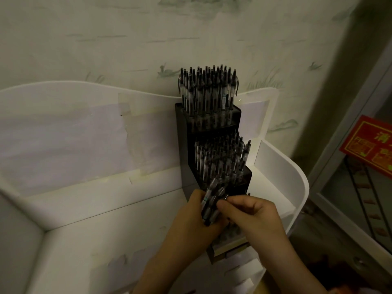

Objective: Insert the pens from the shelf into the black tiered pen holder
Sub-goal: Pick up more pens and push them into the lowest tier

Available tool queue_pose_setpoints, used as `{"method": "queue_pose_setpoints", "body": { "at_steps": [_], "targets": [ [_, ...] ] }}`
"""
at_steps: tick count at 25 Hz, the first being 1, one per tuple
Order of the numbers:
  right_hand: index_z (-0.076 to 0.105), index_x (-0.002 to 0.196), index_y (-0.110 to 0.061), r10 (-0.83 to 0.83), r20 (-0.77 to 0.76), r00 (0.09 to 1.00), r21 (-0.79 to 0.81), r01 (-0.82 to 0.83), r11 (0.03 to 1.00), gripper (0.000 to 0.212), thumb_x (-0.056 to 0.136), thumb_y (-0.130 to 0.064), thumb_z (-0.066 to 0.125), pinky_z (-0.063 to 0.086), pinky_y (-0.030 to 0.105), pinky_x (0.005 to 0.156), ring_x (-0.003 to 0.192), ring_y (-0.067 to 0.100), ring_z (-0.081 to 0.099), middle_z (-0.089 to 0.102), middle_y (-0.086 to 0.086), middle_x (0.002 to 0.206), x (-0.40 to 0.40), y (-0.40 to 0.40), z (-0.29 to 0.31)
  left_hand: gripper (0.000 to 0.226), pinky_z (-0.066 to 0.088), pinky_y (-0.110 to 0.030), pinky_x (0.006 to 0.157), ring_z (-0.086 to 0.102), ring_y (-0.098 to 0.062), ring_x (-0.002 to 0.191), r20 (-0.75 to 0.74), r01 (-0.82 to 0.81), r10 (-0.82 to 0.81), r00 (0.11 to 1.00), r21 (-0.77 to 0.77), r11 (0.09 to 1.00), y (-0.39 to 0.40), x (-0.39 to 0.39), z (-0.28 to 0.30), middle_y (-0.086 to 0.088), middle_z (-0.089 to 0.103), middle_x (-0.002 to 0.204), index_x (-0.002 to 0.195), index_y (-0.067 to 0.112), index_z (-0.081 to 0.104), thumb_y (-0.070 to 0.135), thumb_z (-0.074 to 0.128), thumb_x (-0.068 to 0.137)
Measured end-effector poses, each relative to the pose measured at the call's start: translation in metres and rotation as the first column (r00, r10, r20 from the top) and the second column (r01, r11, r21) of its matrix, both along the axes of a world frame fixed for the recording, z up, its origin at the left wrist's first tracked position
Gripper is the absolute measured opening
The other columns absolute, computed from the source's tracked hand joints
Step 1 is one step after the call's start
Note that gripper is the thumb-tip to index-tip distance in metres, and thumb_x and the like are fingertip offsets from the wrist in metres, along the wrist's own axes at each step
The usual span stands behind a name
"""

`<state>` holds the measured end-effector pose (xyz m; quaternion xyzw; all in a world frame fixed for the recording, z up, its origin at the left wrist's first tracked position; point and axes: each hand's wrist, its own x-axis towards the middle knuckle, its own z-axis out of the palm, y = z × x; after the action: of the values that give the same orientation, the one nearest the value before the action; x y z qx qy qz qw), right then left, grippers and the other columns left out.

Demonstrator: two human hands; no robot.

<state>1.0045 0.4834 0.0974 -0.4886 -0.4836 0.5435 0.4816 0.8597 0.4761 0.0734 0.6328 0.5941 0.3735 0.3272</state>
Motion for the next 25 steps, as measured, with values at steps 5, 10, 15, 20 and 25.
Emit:
{"method": "queue_pose_setpoints", "body": {
  "at_steps": [5,10,15,20,25],
  "targets": [
    [0.075,0.085,-0.008,-0.056,-0.119,0.991,-0.016,0.055,0.998,0.009,0.084,-0.004,0.067,0.059,0.025,0.065,0.073,0.023,0.073,0.075,0.012,0.077,0.013,0.005,0.011,0.051,0.054,-0.016,0.068,0.061,0.006,0.082,-0.024,-0.006,0.005,1.000,-0.046,0.999,0.004,-0.002,0.002,0.018,0.063,0.097,0.110,0.032,0.048,0.046,0.079,0.072],
    [0.072,0.092,-0.004,-0.224,-0.098,0.970,0.173,0.238,0.956,0.017,0.080,-0.015,0.067,0.059,0.024,0.073,0.073,0.017,0.072,0.075,0.009,0.078,0.047,0.016,0.027,0.039,0.051,-0.016,0.068,0.059,0.003,0.084,-0.111,-0.063,0.059,0.992,-0.035,0.997,0.005,-0.013,0.000,0.019,0.061,0.098,0.110,0.033,0.049,0.045,0.072,0.080],
    [0.071,0.083,-0.025,-0.273,0.408,0.871,0.441,0.073,0.894,0.003,0.084,-0.024,0.069,0.048,0.011,0.079,0.079,0.002,0.066,0.070,-0.010,0.076,0.046,0.024,-0.009,0.016,0.040,-0.010,0.053,0.056,0.008,0.070,-0.111,-0.091,0.091,0.990,0.002,0.996,0.006,-0.016,0.004,0.014,0.059,0.082,0.093,0.036,0.045,0.036,0.060,0.092],
    [0.072,0.092,-0.023,-0.300,0.523,0.798,0.524,-0.023,0.851,0.009,0.083,-0.020,0.072,0.042,-0.002,0.071,0.086,-0.005,0.061,0.063,-0.020,0.076,0.035,0.031,-0.048,0.013,0.040,-0.010,0.052,0.056,0.010,0.065,-0.071,-0.081,0.080,0.994,-0.009,0.997,0.004,-0.012,0.007,0.012,0.059,0.079,0.094,0.036,0.044,0.038,0.057,0.093],
    [0.073,0.093,-0.022,-0.174,0.639,0.749,0.425,-0.154,0.892,0.009,0.085,-0.019,0.072,0.048,0.005,0.067,0.066,-0.006,0.059,0.063,-0.018,0.074,0.028,0.034,-0.080,0.011,0.038,-0.012,0.052,0.055,0.007,0.060,-0.026,-0.098,0.097,0.995,-0.018,0.995,0.000,-0.010,0.007,0.012,0.058,0.076,0.098,0.037,0.045,0.038,0.056,0.094]
  ]
}}
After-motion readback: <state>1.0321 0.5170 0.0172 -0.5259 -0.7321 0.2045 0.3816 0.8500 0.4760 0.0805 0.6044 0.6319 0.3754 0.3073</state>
